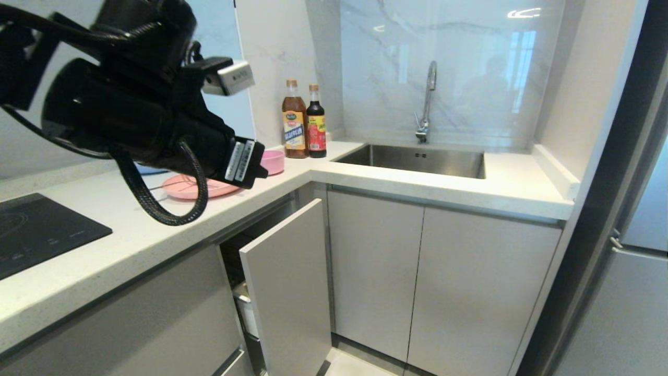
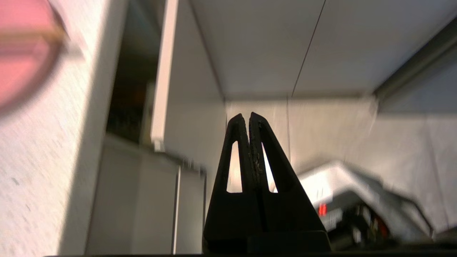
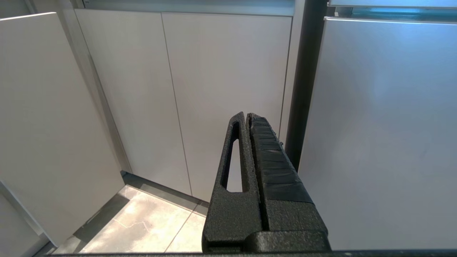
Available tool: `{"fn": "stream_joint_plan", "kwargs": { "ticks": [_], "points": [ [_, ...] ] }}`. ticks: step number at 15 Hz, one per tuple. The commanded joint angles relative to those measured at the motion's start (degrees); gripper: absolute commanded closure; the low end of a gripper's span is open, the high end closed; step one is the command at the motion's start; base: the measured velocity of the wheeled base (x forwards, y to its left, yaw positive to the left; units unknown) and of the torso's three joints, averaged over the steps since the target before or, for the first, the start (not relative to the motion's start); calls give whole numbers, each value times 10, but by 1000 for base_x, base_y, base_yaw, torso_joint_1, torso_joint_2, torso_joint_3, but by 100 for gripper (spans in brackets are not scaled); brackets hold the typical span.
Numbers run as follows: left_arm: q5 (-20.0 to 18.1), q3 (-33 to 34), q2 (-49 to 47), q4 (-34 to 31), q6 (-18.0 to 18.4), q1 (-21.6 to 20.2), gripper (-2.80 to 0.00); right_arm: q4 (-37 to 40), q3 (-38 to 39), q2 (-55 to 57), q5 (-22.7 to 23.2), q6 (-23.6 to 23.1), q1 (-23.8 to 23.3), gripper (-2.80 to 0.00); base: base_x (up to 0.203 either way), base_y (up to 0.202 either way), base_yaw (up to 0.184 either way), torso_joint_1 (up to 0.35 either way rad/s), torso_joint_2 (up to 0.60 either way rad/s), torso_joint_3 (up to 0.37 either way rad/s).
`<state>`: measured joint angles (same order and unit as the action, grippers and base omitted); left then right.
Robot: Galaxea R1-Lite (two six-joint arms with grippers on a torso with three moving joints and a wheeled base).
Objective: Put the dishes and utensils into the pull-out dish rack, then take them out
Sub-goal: Open the cupboard
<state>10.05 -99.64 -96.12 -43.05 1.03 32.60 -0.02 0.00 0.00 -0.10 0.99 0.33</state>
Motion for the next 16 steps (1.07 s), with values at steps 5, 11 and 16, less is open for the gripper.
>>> {"fn": "stream_joint_plan", "kwargs": {
  "ticks": [5, 11, 16],
  "points": [
    [-1, -41, -87, -116, 42, -37, 0, 0, 1, 0, 0, 0, 0, 0, 0, 0, 0, 0, 0, 0],
    [-1, -76, -199, -80, 69, -86, -280, -1, 1, 0, 0, 0, 0, 0, 0, 0, 0, 0, 0, 0],
    [-2, -100, -296, 2, 70, -112, -280, -1, 1, 0, 0, 1, 0, 0, 0, 0, 0, 0, 0, 0]
  ]
}}
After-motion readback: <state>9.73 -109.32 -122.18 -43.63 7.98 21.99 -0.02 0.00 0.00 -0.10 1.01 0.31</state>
